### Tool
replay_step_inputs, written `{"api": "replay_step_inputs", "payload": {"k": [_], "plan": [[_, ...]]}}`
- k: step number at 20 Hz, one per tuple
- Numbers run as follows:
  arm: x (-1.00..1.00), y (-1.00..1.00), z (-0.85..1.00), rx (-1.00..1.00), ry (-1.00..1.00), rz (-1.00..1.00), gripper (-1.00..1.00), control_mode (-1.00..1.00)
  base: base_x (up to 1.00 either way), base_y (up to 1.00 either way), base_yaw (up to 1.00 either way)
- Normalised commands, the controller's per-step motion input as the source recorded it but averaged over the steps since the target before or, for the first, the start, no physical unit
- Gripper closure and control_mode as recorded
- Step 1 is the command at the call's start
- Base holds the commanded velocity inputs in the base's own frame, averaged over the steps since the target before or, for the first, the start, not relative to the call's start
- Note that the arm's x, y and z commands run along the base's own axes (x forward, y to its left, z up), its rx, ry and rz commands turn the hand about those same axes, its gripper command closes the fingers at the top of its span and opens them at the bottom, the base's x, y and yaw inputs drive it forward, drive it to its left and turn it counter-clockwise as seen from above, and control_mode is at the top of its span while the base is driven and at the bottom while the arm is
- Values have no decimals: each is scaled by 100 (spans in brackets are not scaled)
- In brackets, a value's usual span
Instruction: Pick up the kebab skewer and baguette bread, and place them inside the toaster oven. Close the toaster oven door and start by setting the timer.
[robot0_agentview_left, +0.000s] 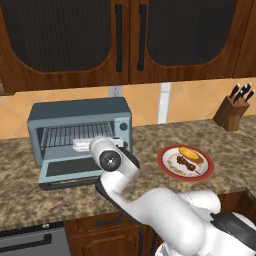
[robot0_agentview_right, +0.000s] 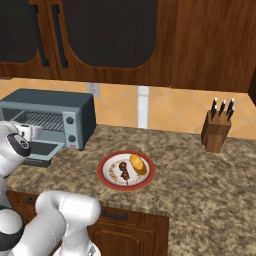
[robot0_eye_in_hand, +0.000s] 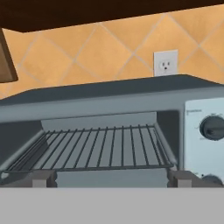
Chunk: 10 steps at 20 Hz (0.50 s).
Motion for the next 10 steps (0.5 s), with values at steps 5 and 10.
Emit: {"api": "replay_step_inputs", "payload": {"k": [5, 10], "plan": [[26, 0, -3, 0, 6, 0, -100, -100, 0, 0, 0], [15, 19, -20, -9, 10, 1, -100, -100, 0, 0, 0]]}}
